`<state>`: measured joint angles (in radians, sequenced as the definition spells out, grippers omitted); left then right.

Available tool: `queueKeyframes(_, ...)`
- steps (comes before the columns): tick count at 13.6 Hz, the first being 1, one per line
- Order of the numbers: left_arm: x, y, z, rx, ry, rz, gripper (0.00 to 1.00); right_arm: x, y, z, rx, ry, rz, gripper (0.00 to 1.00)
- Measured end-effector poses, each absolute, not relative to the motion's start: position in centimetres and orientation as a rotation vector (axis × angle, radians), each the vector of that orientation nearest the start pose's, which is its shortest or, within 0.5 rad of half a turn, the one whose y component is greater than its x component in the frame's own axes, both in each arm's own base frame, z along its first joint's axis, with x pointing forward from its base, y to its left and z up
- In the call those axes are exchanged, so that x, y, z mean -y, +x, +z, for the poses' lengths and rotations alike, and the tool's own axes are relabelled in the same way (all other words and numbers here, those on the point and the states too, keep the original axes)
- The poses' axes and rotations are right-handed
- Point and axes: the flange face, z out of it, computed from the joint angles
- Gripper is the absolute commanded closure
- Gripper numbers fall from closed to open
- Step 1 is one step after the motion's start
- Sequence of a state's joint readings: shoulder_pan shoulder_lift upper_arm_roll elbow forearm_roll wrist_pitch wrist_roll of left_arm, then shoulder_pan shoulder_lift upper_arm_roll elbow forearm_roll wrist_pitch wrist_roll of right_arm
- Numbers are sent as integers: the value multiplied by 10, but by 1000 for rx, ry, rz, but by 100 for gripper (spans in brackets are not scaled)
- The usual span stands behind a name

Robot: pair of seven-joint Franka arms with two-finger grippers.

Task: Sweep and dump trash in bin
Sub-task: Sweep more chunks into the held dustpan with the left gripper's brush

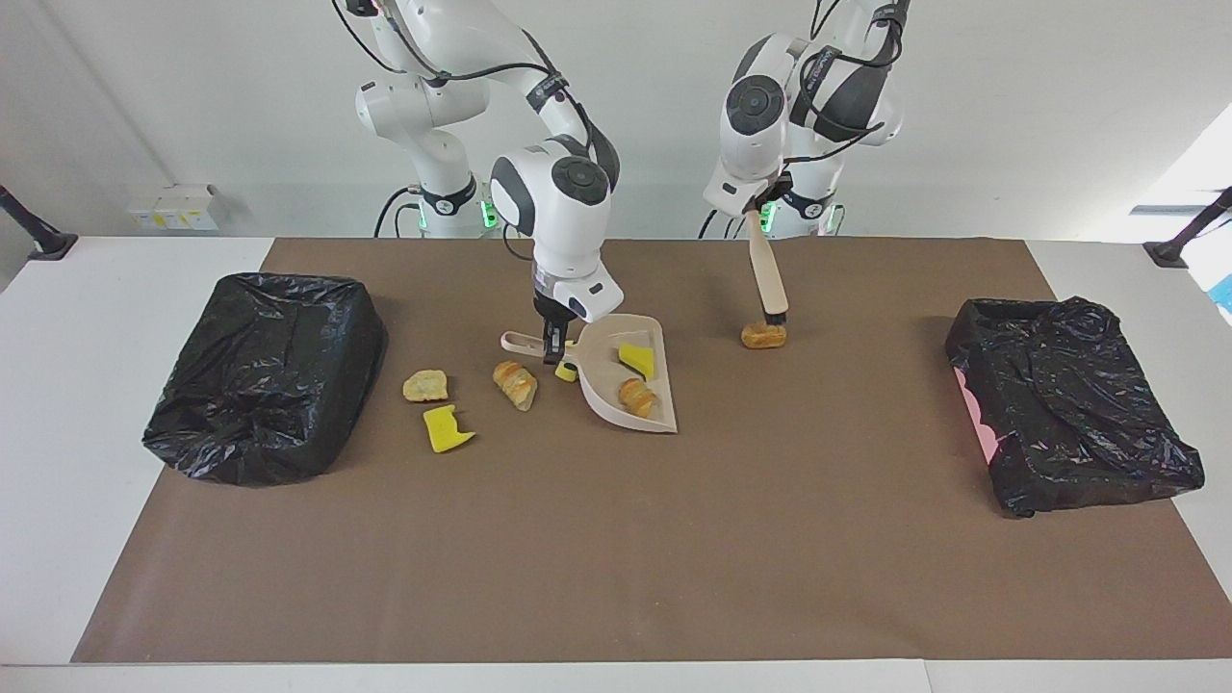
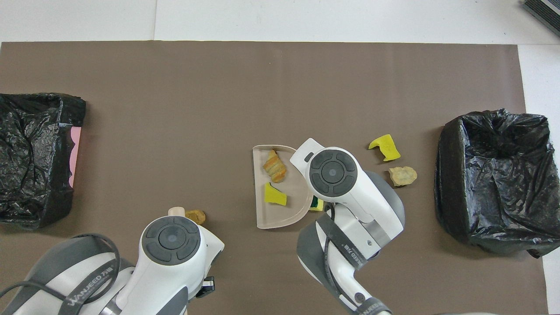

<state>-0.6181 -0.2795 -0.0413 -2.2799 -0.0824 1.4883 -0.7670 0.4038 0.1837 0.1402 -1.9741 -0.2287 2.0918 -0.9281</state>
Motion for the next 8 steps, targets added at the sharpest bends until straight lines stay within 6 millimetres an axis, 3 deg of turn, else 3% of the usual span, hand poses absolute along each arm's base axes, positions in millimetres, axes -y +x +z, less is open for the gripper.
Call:
queueKeyframes(4,242,301,392,531,-2705,583,100,-299,504,371,-2148,2072,-125,100)
queueKeyframes(8,258,318,360,758,-2827,576,100,-299,504,370,-2149,2071,-125,100)
